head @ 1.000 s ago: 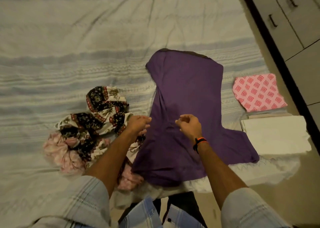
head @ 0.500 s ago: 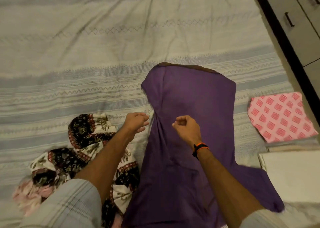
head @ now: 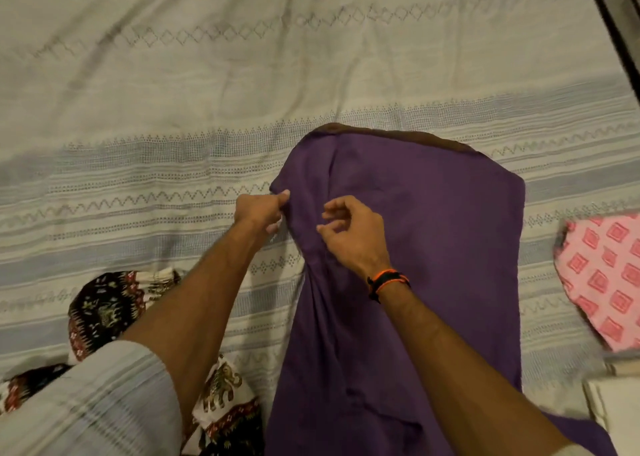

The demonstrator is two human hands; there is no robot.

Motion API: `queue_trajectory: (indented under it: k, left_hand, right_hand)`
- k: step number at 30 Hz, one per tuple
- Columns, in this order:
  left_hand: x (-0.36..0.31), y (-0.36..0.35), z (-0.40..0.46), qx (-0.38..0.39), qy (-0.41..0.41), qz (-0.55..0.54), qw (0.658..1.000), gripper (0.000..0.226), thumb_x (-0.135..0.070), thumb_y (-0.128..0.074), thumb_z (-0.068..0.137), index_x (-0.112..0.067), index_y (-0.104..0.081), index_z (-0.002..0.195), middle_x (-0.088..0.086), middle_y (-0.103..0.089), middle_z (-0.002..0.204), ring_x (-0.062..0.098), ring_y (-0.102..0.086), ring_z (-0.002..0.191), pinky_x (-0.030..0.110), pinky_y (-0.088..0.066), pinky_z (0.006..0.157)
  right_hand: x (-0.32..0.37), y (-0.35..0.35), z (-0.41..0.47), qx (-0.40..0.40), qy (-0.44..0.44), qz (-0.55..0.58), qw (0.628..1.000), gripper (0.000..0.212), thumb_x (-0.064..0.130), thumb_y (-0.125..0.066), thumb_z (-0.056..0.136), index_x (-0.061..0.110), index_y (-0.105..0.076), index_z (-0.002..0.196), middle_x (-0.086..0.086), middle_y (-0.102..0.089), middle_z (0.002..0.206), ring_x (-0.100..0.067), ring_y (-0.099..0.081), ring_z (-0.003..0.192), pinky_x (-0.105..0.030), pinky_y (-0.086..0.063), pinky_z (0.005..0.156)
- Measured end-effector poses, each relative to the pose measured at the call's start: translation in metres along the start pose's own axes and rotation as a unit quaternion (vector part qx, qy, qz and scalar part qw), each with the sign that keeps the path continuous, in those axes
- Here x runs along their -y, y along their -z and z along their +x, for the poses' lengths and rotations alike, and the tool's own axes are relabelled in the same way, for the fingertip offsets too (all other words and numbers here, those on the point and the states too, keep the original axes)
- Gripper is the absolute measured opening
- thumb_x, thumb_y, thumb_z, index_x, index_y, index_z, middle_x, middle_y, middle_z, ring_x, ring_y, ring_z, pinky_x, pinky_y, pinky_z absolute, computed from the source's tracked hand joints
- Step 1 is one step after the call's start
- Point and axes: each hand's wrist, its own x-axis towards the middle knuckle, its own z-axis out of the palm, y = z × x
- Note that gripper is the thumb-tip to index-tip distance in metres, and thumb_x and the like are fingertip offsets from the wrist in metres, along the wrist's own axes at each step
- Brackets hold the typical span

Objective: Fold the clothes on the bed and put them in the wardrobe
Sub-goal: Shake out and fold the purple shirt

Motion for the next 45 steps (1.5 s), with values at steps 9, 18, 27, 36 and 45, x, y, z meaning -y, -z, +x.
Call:
queue_trajectory:
  k: [9,18,27,36,45]
  left_hand:
    - [-0.053,-0.045,-0.029,0.179,-0.157,0.020,0.971,0.012,-0.024,-0.074,0.086,-0.015,-0.068,0.080,-0.002,-0.068,0.070,0.004,-0.062,0.059,0.015,-0.049,0.053]
    - [-0.031,-0.056,0.029,0.059,-0.135,0.125,0.981,0.020,-0.025,-0.078,0.081,-0.014,-0.065,0.072,0.006,-0.068,0.075,0.020,-0.065,0.071,0.036,-0.057,0.074]
    - [-0.069,-0.105,0.037,0.095,-0.188,0.158,0.965,0.032,-0.024,-0.080,0.081,-0.017,-0.055,0.062,0.001,-0.059,0.064,0.016,-0.057,0.060,0.028,-0.049,0.055]
    - [-0.079,-0.099,0.047,0.166,-0.137,0.152,0.965,0.037,-0.017,-0.085,0.074,-0.010,-0.064,0.103,0.002,-0.063,0.084,0.006,-0.053,0.049,0.020,-0.039,0.046]
    - [-0.064,-0.108,0.067,0.002,-0.224,0.090,0.970,0.029,-0.018,-0.081,0.077,-0.021,-0.057,0.093,-0.006,-0.071,0.082,0.014,-0.071,0.086,0.040,-0.058,0.085]
  right_hand:
    - [0.025,-0.016,0.044,-0.110,0.004,-0.098,0.989,0.051,0.020,-0.072,0.077,0.005,-0.052,0.121,-0.014,-0.064,0.114,-0.033,-0.061,0.103,-0.040,-0.049,0.084]
    - [-0.038,0.050,0.089,-0.176,-0.159,-0.011,0.971,0.022,0.029,-0.065,0.091,0.009,-0.073,0.097,-0.006,-0.071,0.092,-0.029,-0.064,0.100,-0.032,-0.047,0.084]
    - [-0.051,0.050,0.116,-0.146,-0.050,-0.028,0.988,0.017,0.027,-0.066,0.093,0.013,-0.076,0.096,0.004,-0.070,0.088,-0.010,-0.064,0.086,-0.025,-0.049,0.084]
    - [-0.063,0.051,0.121,-0.199,-0.037,-0.032,0.979,0.016,0.025,-0.066,0.092,0.013,-0.075,0.097,0.010,-0.064,0.083,-0.006,-0.059,0.083,-0.017,-0.045,0.078]
    - [-0.071,0.046,0.125,-0.251,-0.006,-0.141,0.958,0.026,0.025,-0.069,0.088,0.011,-0.064,0.110,-0.006,-0.064,0.112,-0.024,-0.060,0.102,-0.032,-0.045,0.086]
